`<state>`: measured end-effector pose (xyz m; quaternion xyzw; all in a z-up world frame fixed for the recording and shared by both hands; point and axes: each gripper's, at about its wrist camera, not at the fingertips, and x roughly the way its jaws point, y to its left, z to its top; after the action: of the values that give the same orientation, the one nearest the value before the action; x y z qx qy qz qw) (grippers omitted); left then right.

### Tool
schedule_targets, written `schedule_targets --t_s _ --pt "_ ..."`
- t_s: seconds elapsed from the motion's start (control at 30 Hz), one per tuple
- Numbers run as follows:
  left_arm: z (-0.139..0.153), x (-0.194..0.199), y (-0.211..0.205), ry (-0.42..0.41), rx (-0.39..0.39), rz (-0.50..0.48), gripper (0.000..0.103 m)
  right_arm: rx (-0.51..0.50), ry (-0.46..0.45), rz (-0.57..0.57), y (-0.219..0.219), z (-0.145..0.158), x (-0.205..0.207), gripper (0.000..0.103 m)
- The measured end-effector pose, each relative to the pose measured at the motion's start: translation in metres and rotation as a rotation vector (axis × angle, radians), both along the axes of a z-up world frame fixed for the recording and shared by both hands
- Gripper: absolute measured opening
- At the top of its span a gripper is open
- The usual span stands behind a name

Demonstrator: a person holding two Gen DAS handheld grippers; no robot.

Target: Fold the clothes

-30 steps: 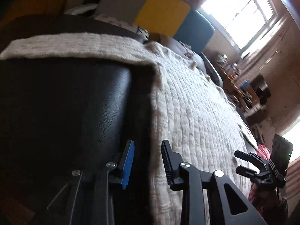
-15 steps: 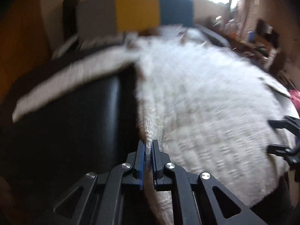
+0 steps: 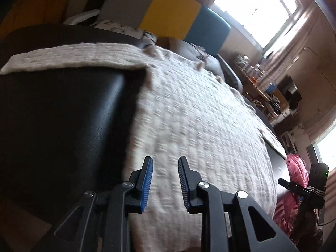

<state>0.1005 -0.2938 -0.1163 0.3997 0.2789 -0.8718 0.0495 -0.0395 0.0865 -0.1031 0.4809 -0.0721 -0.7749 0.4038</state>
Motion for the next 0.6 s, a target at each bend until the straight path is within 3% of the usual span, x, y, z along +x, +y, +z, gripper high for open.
schedule_targets --t_s 0.2,0.6 --pt "-0.01 -0.026 0.036 -0.071 -0.021 -0.075 0.025 -0.139 -0.109 -0.155 0.064 -0.029 0.005 0.087" --pt "-0.016 -0.035 0.057 -0.116 -0.067 -0.107 0.026 -0.24 -0.13 -0.189 0.066 -0.045 -0.006 0.087"
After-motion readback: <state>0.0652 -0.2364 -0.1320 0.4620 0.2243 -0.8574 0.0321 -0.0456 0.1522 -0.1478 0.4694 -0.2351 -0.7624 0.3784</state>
